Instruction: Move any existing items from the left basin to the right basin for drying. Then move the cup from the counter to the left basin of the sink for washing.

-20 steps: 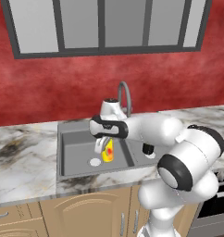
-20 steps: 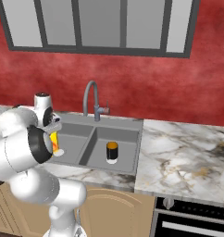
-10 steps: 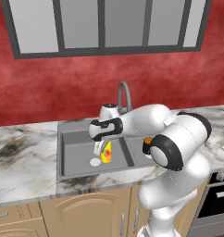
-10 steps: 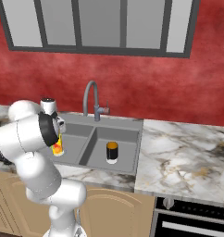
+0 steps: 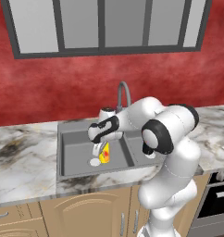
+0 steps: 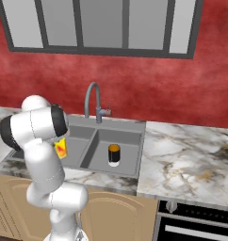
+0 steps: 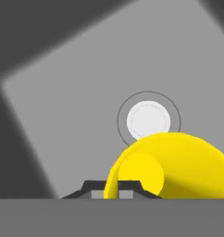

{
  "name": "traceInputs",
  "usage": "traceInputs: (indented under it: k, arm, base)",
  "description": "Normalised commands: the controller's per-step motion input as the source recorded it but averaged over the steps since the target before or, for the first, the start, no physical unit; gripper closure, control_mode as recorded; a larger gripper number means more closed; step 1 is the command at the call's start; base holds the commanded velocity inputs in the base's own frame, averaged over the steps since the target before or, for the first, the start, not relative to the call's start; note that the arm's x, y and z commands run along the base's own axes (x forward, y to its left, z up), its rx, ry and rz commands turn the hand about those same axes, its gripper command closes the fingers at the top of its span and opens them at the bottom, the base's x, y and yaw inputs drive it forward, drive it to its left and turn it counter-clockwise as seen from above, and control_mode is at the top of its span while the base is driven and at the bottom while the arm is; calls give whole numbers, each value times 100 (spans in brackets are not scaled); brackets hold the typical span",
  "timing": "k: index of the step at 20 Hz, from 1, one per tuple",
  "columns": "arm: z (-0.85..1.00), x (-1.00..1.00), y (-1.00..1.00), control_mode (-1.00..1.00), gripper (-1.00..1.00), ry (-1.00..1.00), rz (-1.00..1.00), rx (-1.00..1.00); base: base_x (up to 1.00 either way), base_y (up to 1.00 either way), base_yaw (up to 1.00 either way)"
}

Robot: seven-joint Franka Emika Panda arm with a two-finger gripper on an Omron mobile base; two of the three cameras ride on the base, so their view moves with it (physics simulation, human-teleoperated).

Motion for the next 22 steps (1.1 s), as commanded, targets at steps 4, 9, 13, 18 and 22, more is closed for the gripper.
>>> traceInputs:
  k: [4, 9, 13, 18, 22]
  arm:
    - [-29, 32, 3, -100, 100, 0, 0, 0]
    - [-28, 27, 2, -100, 100, 0, 0, 0]
    - [-27, 23, 1, -100, 100, 0, 0, 0]
    - [-27, 20, 1, -100, 100, 0, 0, 0]
    - [-27, 10, 3, -100, 100, 0, 0, 0]
  base:
    - [0, 0, 0]
    - [0, 0, 0]
    - [0, 0, 0]
    - [0, 0, 0]
    - [0, 0, 0]
